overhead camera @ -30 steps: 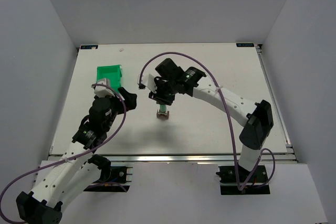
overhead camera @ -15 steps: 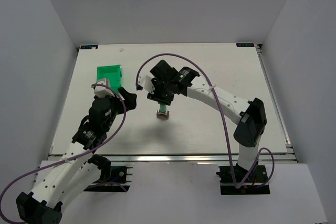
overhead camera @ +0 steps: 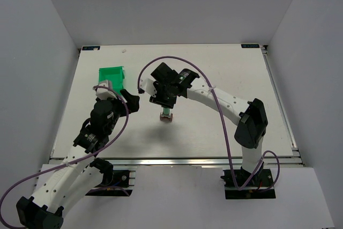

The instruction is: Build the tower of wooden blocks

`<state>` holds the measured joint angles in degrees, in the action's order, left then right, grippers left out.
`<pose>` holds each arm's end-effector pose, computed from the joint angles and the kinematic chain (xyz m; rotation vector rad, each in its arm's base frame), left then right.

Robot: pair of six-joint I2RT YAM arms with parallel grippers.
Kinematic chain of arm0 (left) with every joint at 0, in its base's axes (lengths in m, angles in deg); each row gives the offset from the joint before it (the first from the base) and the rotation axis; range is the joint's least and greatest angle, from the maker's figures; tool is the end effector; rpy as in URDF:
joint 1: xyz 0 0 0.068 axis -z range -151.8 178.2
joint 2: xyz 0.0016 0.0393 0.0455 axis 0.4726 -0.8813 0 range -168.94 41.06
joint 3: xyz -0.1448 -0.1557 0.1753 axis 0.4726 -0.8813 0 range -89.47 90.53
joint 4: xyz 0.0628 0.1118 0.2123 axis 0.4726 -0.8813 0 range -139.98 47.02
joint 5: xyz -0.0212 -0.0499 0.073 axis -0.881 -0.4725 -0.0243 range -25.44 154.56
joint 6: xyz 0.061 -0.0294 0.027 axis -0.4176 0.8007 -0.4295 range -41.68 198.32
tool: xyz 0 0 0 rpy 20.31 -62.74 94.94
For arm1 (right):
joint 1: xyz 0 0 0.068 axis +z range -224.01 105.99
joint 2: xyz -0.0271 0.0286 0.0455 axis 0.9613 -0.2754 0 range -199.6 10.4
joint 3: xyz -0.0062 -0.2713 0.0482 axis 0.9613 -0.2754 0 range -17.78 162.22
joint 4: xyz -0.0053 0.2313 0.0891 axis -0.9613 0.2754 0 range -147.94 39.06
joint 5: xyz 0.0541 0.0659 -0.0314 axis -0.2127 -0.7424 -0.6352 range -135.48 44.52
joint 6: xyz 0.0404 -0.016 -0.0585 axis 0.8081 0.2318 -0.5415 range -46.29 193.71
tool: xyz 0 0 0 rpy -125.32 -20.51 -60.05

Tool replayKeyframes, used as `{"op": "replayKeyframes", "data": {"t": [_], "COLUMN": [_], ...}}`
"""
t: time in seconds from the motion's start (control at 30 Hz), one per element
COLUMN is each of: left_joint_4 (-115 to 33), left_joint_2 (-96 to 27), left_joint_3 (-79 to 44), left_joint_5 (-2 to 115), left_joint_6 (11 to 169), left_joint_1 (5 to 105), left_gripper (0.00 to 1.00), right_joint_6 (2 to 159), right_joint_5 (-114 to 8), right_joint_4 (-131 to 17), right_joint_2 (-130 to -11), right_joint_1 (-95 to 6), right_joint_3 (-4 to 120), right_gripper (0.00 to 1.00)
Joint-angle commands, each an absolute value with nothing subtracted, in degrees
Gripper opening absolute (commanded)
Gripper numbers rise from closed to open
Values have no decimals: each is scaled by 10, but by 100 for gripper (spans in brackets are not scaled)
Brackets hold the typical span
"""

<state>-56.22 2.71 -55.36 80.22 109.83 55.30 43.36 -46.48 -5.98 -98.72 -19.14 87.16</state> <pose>0.1600 -0.0635 0.2821 -0.2618 1.8705 -0.4492 0.2389 0.3415 0.2970 -1.7391 1.8804 0.1874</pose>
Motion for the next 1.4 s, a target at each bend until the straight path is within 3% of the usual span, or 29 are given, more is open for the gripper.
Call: {"op": "replayKeyframes", "data": {"t": [0.0,1.13,1.37], "left_joint_4": [-550,-538,-538], "left_joint_2": [36,37,37], "left_joint_3": [-560,-564,-562], "left_joint_5": [799,776,770], "left_joint_6": [1093,1084,1084], "left_joint_1": [552,552,552], "left_gripper": [98,98,98], "right_joint_6": [434,431,432], "right_joint_5": [-457,-475,-470], "right_joint_4": [-54,-61,-60], "right_joint_2": [-988,-989,-989], "right_joint_1": [-188,-188,-188], "right_joint_3": [896,898,896], "right_gripper": [11,29,37]}}
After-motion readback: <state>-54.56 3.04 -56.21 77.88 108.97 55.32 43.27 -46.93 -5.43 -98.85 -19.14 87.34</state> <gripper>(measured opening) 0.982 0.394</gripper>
